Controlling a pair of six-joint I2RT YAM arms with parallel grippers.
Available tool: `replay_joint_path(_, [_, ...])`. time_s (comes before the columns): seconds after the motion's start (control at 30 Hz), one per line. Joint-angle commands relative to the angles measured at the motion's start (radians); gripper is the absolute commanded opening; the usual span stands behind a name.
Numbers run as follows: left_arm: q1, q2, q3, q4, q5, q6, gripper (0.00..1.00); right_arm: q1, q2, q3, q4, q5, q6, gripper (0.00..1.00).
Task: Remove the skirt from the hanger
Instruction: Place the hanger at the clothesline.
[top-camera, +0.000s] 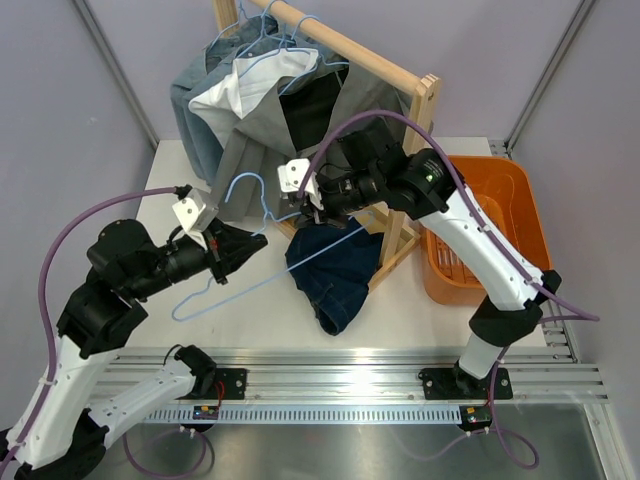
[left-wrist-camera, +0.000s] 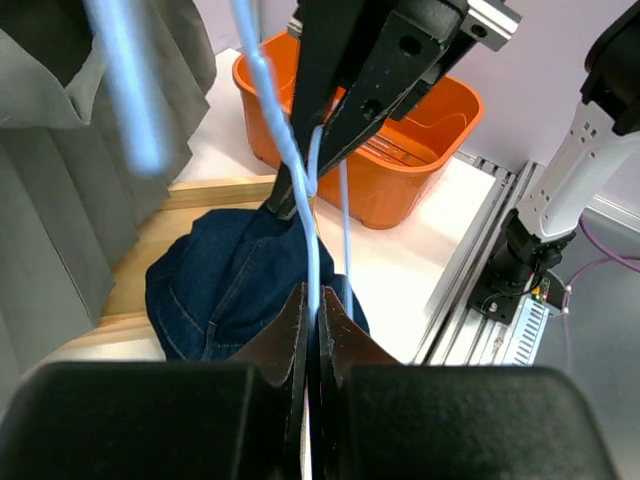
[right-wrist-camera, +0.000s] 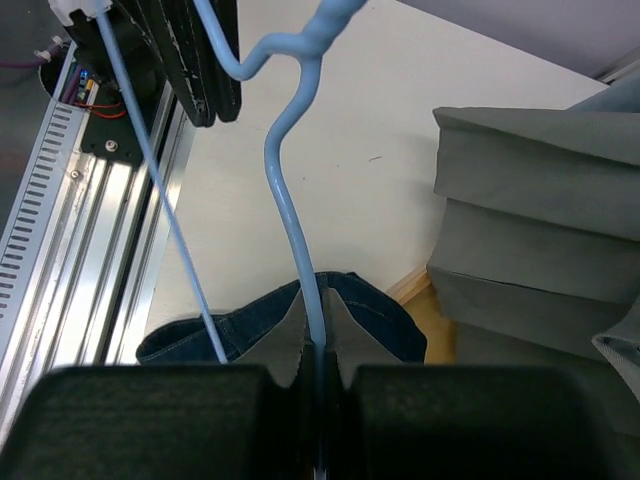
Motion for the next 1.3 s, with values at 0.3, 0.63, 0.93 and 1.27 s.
replay_joint_path(0.3, [0.001, -0.047, -0.006, 0.022, -0.022, 0.042, 0.62, -0.205, -0.127, -0.023, 0.080, -0.219, 0.122, 0.00])
replay_joint_path(0.63, [0.001, -0.028, 0.015, -0.001, -0.065, 0.073, 0.42, -0.210, -0.153, -0.085, 0.083, -0.270, 0.087, 0.00])
replay_joint_path(0.93, [-0.001, 0.010, 0.083, -0.072, -0.020, 0.078, 0.00, -0.210, -0.121, -0.085, 0.107, -0.305, 0.110, 0.02])
replay_joint_path(1.27, [0.001, -0.023, 0.220, -0.285, -0.138, 0.056, 0.00, -0.209, -0.038, -0.048, 0.198, -0.327, 0.257, 0.45])
